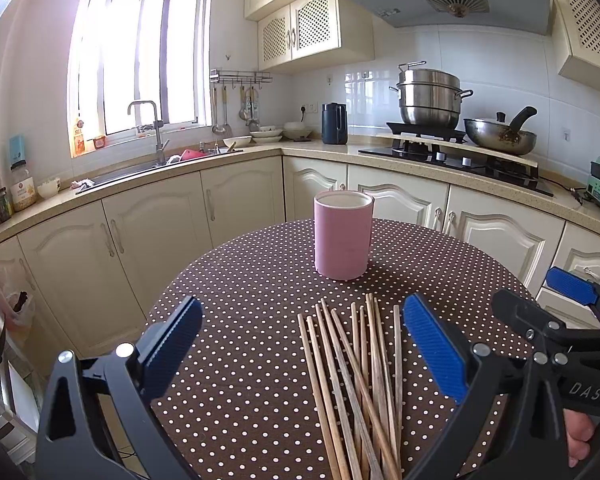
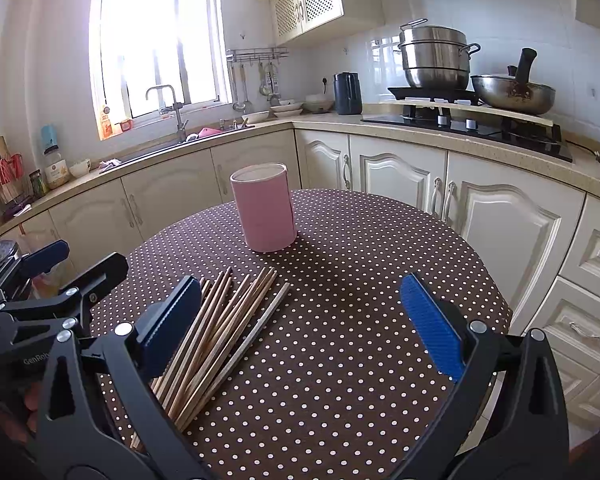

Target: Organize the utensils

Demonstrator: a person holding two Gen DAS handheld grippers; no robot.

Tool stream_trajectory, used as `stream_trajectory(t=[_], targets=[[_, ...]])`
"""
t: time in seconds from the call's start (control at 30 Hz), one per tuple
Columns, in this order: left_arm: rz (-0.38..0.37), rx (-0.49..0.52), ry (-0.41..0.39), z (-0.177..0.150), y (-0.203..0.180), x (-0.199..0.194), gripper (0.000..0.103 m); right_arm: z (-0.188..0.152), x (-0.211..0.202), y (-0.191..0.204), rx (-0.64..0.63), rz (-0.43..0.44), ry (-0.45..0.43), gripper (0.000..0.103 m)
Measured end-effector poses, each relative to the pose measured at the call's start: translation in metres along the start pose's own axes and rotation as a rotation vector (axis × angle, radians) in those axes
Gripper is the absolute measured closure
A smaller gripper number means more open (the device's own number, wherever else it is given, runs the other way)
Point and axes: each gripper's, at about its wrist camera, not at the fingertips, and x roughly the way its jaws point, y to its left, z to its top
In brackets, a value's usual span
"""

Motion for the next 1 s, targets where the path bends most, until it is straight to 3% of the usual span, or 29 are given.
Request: stream_trajectory(t=[1.0], targets=[[0.003, 0.006, -0.007, 0.0038, 0.0013, 0.0037, 0.004, 0.0031, 0.0033, 0.0022, 0.003, 0.004, 0.003, 0.006]])
